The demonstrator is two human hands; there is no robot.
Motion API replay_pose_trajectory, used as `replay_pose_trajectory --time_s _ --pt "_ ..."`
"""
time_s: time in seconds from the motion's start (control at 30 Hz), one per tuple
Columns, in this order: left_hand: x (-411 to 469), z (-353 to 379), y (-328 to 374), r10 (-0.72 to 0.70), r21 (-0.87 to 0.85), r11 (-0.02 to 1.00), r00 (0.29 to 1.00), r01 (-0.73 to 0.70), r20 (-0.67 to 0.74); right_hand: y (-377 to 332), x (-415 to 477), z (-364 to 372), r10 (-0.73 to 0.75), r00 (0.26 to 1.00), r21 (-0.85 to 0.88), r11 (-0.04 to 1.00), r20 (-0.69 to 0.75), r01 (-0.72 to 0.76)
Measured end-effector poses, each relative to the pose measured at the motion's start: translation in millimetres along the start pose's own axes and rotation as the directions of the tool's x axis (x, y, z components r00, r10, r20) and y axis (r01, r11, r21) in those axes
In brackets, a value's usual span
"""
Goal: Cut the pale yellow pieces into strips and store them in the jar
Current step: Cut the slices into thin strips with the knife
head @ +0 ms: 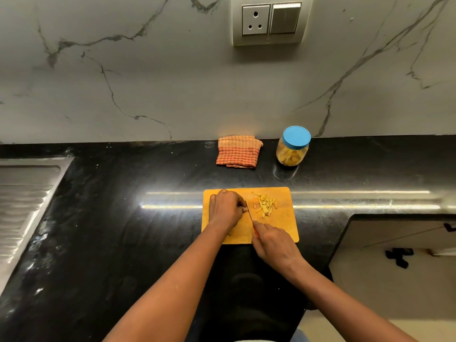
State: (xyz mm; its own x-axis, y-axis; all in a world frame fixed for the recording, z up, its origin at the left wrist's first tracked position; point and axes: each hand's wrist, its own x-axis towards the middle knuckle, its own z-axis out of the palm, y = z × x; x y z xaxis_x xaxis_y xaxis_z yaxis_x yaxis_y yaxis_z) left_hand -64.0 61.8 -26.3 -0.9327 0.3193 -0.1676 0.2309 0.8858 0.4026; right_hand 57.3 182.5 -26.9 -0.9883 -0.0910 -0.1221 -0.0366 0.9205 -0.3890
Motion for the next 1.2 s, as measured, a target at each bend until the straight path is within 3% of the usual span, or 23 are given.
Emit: replay_pose_trajectory --time_s 0.33,0.8,1.03,1.2 --pt "7 -7 1 -0.104 -0.126 0.986 0.992 0.112 0.064 -3 2 0 0.013 1.0 0.015 1.0 -0.012 -0.013" --pt "9 -9 -1 -0.115 -0.149 0.981 0.989 0.127 0.091 -1 16 -2 -0.016 0.993 -0.111 0.993 0.116 0.029" --pt "8 -8 0 -0.112 -0.137 0.983 0.989 0.124 0.095 -3 16 -4 0.006 0.993 -0.06 0.998 0.116 0.001" --pt "7 -9 0 -0.115 -0.137 0.983 0.99 0.125 0.079 -5 9 -2 0.002 0.992 -0.14 0.99 0.126 0.016"
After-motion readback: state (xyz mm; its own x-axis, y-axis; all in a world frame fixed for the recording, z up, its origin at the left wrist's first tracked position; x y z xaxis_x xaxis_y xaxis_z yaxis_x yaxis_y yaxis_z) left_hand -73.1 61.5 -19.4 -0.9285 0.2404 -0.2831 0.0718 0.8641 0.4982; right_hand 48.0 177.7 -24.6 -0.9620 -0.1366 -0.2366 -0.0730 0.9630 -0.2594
